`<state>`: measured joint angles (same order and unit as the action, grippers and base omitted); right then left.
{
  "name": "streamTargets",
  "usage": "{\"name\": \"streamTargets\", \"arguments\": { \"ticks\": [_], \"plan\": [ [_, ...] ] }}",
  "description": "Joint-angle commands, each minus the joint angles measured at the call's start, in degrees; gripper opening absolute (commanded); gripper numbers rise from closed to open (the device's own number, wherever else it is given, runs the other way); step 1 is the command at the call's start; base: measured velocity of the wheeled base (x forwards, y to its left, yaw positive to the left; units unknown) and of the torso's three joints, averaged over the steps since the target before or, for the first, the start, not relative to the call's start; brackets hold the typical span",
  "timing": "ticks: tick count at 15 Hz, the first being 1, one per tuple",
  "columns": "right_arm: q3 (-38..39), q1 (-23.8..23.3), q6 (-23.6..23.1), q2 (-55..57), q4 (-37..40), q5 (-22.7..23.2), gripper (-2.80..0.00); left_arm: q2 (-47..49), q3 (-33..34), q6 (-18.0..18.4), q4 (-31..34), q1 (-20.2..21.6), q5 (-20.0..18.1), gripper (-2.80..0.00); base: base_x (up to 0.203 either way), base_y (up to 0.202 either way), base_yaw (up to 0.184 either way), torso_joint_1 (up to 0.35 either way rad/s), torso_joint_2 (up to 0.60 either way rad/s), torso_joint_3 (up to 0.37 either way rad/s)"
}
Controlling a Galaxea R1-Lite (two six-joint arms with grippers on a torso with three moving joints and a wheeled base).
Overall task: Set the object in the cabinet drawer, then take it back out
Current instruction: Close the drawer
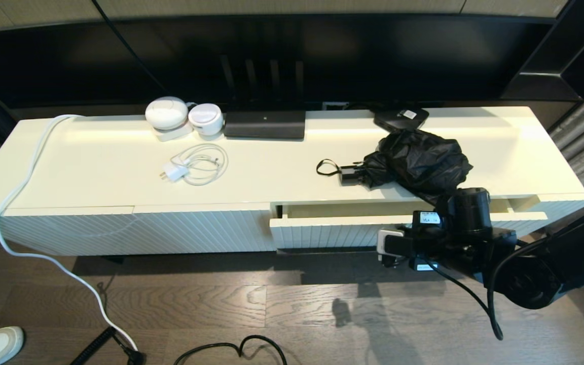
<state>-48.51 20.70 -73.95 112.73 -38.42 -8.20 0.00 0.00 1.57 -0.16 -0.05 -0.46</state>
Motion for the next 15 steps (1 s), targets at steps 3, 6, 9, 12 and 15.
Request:
{"name": "streamTargets", "arguments": {
  "ticks": [3,6,9,12,15],
  "plan": [
    [-2.15,0.04,-0.41,2.06,-0.16,0.01,-2.80,0.09,0.09,0.01,-0.02,-0.02,0.02,-2.80,0.000,0.000,0.000,0.000,0.00,0.000],
    [-4.53,0.04,-0.39,3.43,-0.16,-0.06,-2.80,0.09,0.09,0.01,-0.02,-0.04,-0.05,-2.80,0.000,0.000,0.000,0.000,0.00,0.000],
    [-6.68,0.04,-0.35,4.33,-0.16,-0.06,-2.80,0.09,0.09,0.01,-0.02,-0.04,0.02,-2.80,0.000,0.000,0.000,0.000,0.00,0.000],
    [-7.31,-0.31,-0.50,4.51,-0.16,0.02,-2.80,0.09,0.09,0.01,-0.02,-0.03,0.02,-2.80,0.000,0.000,0.000,0.000,0.00,0.000],
    [-8.83,-0.40,-0.50,5.26,-0.07,-0.01,-2.80,0.09,0.09,0.01,-0.02,0.03,0.02,-2.80,0.000,0.000,0.000,0.000,0.00,0.000]
  ]
}}
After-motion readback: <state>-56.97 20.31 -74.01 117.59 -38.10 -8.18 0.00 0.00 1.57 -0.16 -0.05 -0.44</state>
